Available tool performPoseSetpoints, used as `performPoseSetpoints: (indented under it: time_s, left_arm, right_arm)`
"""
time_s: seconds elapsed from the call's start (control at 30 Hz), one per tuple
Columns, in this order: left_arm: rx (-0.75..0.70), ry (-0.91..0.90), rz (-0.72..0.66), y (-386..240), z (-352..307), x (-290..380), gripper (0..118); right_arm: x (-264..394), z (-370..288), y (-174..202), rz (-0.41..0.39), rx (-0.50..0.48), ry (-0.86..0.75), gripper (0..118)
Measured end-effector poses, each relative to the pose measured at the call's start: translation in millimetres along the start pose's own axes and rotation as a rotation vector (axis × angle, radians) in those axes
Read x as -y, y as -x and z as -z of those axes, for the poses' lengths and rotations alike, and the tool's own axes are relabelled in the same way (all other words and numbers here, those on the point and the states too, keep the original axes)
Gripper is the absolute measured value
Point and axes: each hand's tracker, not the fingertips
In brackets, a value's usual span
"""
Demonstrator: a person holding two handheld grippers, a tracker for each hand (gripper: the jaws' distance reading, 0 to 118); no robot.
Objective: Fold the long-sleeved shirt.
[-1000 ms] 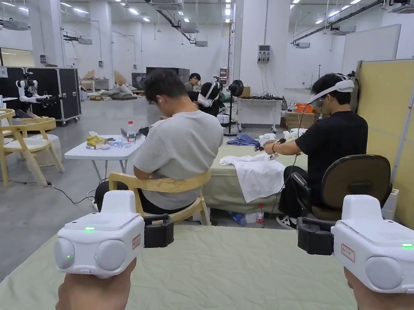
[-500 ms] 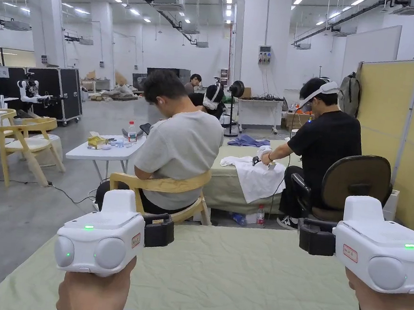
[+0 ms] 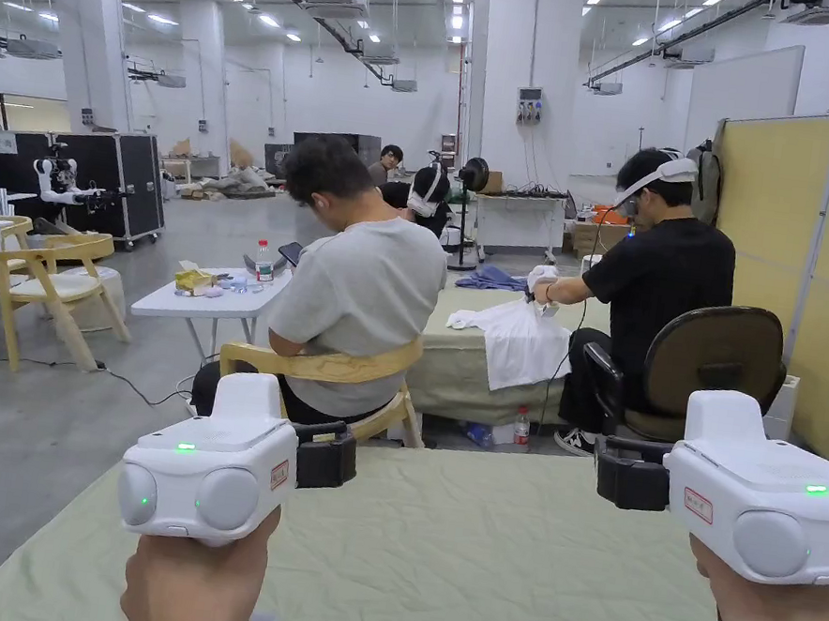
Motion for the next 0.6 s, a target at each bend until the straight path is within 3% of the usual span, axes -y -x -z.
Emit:
performPoseSetpoints:
  time_s: [0.6]
  left_arm:
    - [0.007,0.019,0.006,-2.2,3.7,6.1,118]
  right_arm:
    - [3.1,4.1,3.2,-0.006,-0.002,0.008,118]
